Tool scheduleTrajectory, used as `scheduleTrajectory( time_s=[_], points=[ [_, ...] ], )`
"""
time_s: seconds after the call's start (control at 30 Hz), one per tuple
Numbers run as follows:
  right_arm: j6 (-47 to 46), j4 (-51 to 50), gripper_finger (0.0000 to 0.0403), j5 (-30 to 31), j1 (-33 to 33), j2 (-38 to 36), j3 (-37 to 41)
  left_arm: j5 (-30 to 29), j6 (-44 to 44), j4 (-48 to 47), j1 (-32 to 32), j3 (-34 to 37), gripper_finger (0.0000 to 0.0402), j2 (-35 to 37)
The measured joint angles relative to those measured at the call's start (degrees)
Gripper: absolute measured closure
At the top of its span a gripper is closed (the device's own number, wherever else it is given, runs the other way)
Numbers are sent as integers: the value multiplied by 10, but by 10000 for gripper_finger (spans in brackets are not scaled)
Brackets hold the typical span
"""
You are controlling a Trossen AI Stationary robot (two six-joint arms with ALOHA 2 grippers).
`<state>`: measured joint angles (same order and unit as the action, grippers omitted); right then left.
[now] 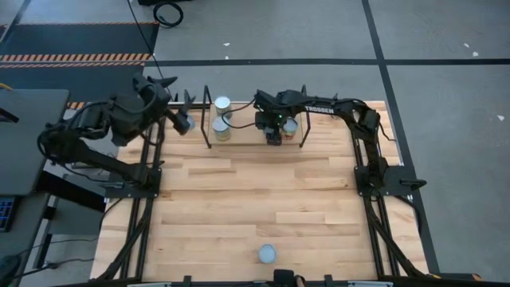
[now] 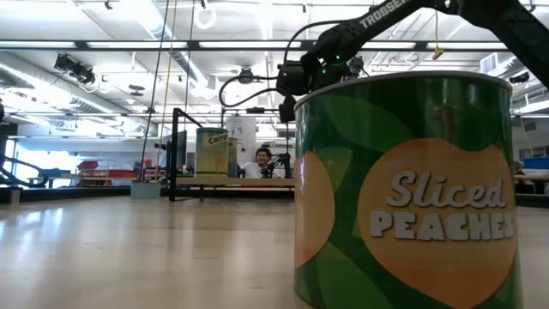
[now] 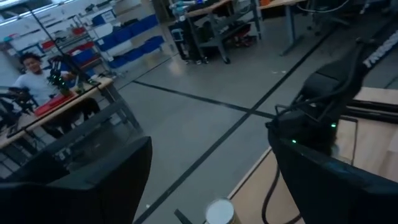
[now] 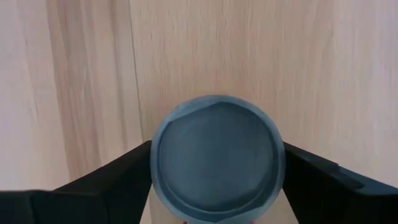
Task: Pick and place cans onto a shelf
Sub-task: Put the yellow can on the shelf aligned with the light green can
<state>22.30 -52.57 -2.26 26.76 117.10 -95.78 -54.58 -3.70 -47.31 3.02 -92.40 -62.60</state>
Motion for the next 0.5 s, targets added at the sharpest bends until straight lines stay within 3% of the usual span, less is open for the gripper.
scheduleTrajectory(
  time_s=[0.27,0.5],
  points=[
    [-17,3,30,-2,0,0,-8,16,5,-2,-43,0,54,0],
    [-18,-54,25,36,-9,-13,-102,87,66,-60,-107,0,54,0]
  ],
)
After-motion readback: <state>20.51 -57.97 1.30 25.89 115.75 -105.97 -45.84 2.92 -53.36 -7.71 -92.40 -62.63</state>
